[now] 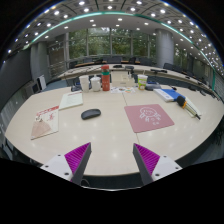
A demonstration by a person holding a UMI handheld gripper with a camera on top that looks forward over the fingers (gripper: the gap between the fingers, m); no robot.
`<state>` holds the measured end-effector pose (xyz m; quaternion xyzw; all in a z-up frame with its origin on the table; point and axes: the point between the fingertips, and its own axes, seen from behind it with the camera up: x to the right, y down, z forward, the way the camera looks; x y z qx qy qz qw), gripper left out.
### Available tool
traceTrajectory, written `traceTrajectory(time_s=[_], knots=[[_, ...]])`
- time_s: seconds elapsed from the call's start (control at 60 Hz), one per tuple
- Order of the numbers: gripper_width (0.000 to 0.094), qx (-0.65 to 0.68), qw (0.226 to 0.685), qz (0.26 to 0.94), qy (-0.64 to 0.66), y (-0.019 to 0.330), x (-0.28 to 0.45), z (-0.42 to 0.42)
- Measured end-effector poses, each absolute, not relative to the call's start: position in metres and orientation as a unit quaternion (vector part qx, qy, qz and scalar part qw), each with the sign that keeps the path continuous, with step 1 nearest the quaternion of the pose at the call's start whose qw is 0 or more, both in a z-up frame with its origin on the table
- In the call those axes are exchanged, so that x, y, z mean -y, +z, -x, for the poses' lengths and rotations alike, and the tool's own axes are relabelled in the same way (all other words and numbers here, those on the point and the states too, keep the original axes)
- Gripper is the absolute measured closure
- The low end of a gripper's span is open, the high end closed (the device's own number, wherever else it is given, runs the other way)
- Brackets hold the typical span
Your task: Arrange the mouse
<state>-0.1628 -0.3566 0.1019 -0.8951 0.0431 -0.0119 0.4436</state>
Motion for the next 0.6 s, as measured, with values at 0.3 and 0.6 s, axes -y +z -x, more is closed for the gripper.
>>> traceTrajectory(time_s=[0.3,0.6], knots=[[0.0081,0.003,0.452,0.892,0.018,0.030,0.223,0.270],[0.0080,-0.027,0.430,0.902,-0.003,-0.011,0.109,0.282]])
